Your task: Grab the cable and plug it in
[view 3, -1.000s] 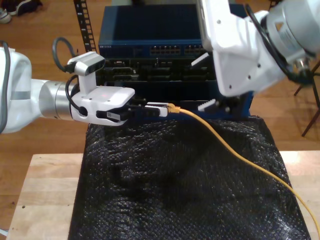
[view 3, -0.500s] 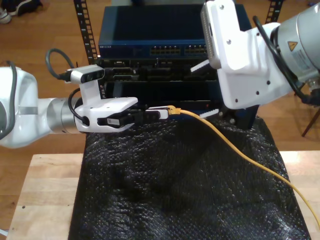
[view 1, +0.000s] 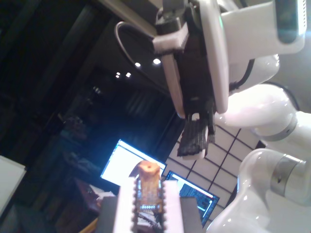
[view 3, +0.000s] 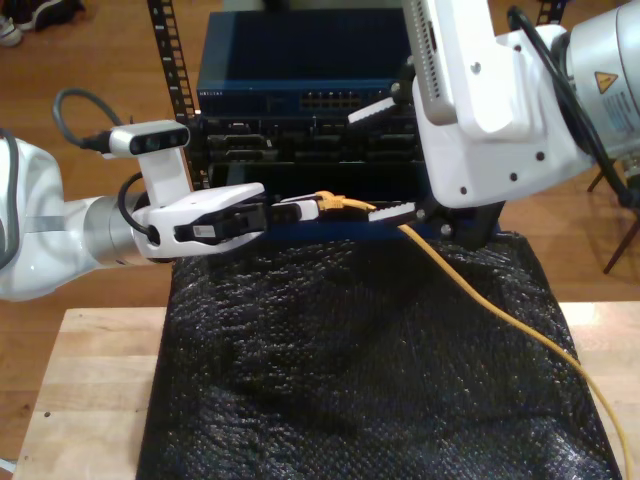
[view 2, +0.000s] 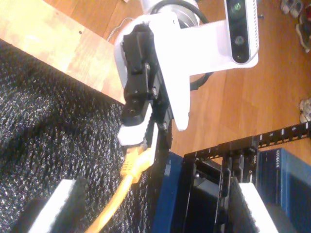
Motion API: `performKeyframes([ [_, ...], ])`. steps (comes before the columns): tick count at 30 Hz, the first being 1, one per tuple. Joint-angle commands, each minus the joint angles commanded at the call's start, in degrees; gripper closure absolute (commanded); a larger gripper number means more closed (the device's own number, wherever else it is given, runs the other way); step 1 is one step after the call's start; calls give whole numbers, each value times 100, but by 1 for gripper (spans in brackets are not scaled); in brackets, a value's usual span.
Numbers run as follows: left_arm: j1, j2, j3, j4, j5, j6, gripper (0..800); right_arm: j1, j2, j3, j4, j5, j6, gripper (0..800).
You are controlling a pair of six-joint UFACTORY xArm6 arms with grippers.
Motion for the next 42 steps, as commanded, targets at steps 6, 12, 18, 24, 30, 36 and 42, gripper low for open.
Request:
performKeyframes([
  [6,0,26,62,-26,97,-202,780,167,-9,62,-9,-9,9,80],
  [12,0,53,158,-26,132,-466,780,185,0,105,-9,-26,18,19],
  [18,-9,62,158,-35,167,-492,780,185,-44,325,0,-255,18,16],
  [24,-9,79,158,-79,237,-545,780,185,-185,677,0,-835,26,30],
  [30,-9,97,167,-70,316,-536,780,220,-185,712,264,-879,9,134],
  [36,-9,114,167,-79,369,-545,779,255,-176,721,360,-879,0,169],
  [42,-9,123,176,-79,387,-598,779,273,-158,712,369,-879,0,263],
])
